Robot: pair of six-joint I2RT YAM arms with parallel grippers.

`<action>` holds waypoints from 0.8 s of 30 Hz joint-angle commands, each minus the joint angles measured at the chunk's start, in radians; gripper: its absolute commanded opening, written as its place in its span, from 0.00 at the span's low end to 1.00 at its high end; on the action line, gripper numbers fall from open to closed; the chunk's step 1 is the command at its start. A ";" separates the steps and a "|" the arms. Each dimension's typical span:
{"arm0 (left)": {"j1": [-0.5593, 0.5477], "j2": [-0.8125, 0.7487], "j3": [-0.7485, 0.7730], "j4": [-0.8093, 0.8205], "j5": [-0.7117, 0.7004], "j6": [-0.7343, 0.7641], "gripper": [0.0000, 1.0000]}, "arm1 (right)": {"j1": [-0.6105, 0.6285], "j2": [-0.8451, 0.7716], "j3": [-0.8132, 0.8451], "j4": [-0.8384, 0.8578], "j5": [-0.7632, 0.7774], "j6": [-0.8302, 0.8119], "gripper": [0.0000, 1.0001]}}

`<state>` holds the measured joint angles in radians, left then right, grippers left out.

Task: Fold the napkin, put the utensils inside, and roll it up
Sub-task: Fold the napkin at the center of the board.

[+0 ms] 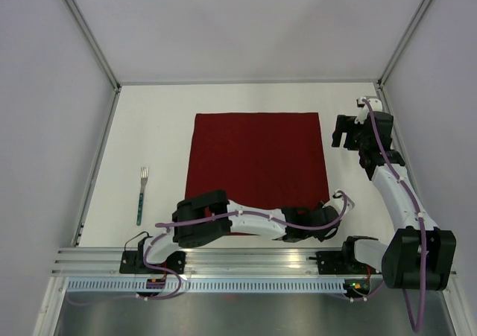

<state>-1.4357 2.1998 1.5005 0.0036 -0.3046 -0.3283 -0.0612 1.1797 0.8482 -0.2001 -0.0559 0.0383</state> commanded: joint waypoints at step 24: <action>0.454 -0.414 -0.338 0.062 0.280 -0.256 0.02 | -0.011 0.009 0.049 -0.012 -0.021 0.006 0.91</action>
<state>-1.0386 1.8610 1.1870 0.0498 -0.0891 -0.5293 -0.0650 1.1870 0.8516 -0.2043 -0.0727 0.0383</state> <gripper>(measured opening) 0.030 0.916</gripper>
